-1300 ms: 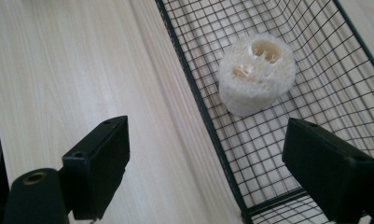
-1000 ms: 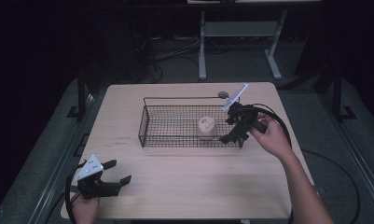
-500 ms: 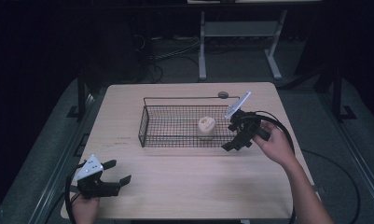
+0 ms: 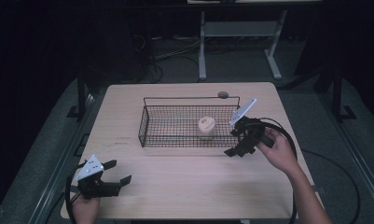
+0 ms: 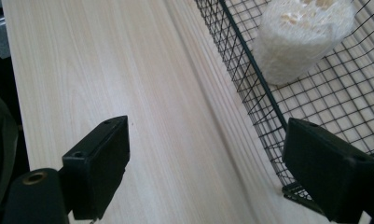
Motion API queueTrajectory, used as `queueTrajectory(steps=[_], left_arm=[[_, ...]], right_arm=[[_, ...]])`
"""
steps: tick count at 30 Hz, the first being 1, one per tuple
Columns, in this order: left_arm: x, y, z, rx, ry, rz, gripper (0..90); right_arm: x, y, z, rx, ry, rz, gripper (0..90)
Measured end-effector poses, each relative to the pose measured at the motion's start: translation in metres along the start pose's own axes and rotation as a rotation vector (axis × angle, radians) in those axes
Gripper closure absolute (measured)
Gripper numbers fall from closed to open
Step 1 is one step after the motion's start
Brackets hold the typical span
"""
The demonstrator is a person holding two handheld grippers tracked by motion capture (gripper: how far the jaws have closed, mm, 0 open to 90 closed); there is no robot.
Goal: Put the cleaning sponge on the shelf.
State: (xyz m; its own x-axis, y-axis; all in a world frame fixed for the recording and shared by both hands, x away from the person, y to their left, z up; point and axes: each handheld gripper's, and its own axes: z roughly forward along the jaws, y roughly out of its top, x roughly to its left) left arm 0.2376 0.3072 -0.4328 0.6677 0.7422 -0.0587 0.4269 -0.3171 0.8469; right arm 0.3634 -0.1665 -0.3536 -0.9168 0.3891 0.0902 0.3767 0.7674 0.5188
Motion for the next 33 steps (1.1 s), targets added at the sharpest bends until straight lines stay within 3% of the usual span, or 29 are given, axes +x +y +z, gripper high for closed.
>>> queueTrajectory(steps=[33], left_arm=[[0.001,-0.001,0.002,0.007,0.004,0.003,13.7]], right_arm=[[0.030,-0.055,0.012,-0.021,0.020,0.007,14.8]])
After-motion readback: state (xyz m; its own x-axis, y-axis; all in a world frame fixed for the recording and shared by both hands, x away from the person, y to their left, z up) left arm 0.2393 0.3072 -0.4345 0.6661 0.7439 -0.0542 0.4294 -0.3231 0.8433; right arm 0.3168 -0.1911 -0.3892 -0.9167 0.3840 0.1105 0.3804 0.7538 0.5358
